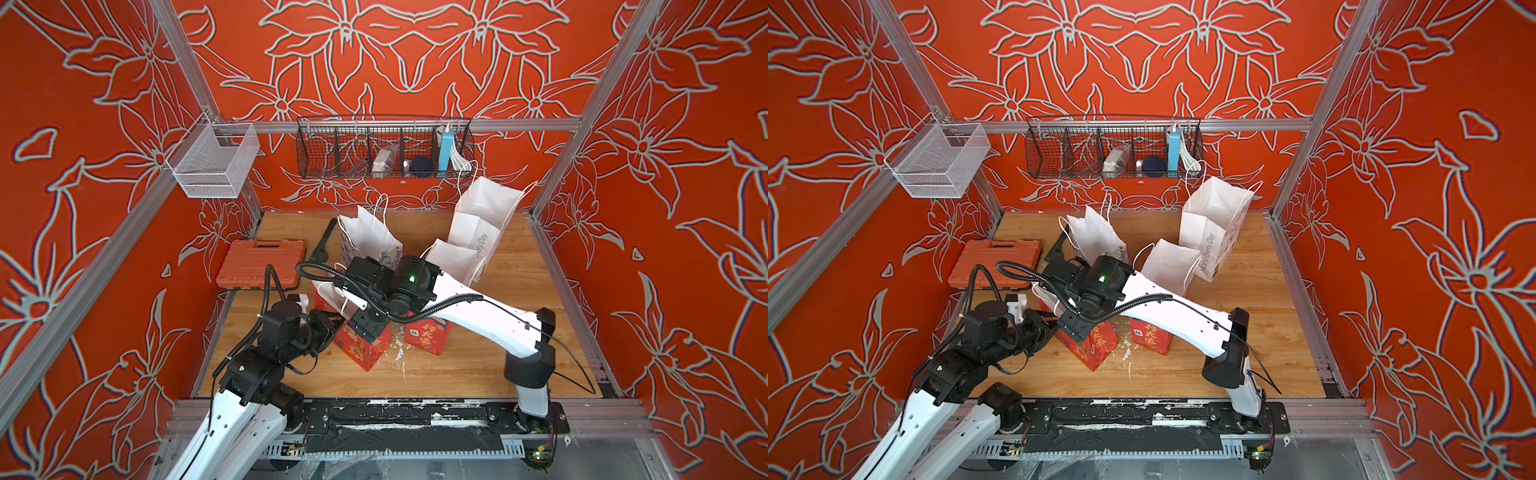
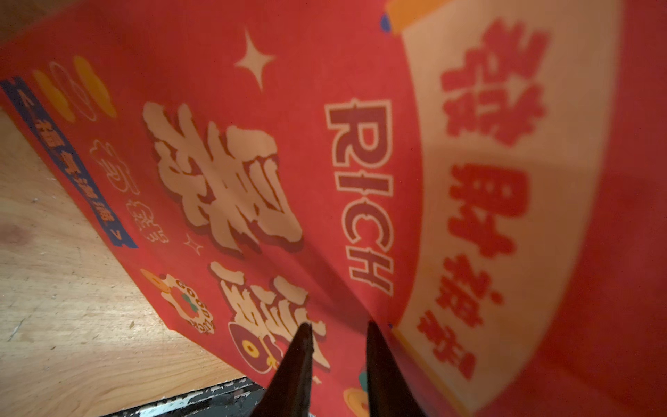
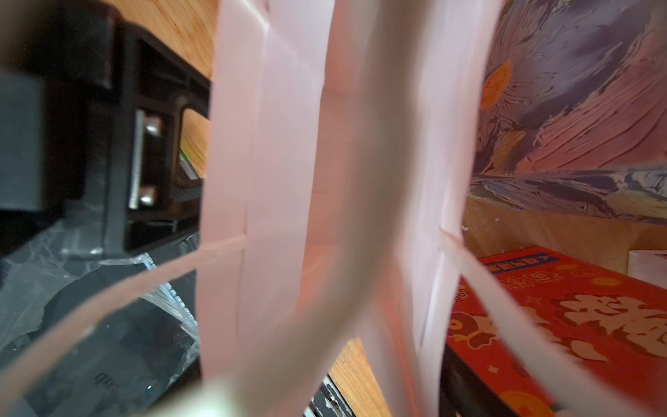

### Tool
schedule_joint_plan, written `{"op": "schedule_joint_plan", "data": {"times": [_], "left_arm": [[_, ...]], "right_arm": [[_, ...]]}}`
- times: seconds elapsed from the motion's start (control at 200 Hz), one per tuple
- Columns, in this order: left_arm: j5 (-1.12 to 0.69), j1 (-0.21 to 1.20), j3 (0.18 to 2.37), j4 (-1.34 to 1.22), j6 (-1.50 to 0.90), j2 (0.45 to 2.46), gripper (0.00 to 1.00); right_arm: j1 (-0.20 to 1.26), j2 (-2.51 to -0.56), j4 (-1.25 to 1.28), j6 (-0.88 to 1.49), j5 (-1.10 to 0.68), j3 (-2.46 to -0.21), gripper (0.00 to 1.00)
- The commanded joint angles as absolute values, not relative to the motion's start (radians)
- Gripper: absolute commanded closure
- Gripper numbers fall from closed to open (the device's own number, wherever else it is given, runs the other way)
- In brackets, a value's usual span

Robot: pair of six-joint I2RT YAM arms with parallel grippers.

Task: Put away the paper bag
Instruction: Pick up the paper bag from the center of the board.

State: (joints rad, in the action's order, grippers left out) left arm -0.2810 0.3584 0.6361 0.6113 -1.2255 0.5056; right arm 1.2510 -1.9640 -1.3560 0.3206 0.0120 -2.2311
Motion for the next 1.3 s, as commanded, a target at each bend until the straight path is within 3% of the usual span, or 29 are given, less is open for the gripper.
{"op": "schedule_joint_plan", "data": {"times": [0.0,0.205,0.42,0.545,0.716,0.891,1.096,1.291], "left_arm": [[-0.244,0.372,0.629,0.591,-1.246,0.502,0.73],[-0.230,0.376,0.633,0.595,-1.240,0.503,0.66],[-0.223,0.377,0.635,0.594,-1.240,0.506,0.66],[-0.217,0.377,0.639,0.600,-1.238,0.504,0.66],[-0.106,0.377,0.714,0.691,-1.177,0.493,0.66],[0.068,0.377,0.868,0.846,-1.014,0.503,0.53],[0.222,0.377,1.012,0.940,-0.699,0.478,0.42],[0.133,0.377,1.174,0.948,-0.270,0.449,0.28]], "right_arm": [[1.259,-1.939,-1.378,0.339,0.058,-2.223,0.30],[1.261,-1.911,-1.342,0.337,0.055,-2.228,0.23],[1.261,-1.894,-1.305,0.358,0.083,-2.159,0.30],[1.261,-1.903,-1.310,0.370,0.071,-2.154,0.42],[1.260,-1.889,-1.300,0.367,0.086,-2.151,0.69],[1.261,-1.880,-1.291,0.360,0.083,-2.155,1.00],[1.257,-1.842,-1.281,0.264,0.079,-2.202,1.00],[1.190,-1.758,-1.295,0.055,-0.029,-2.238,1.00]]}}
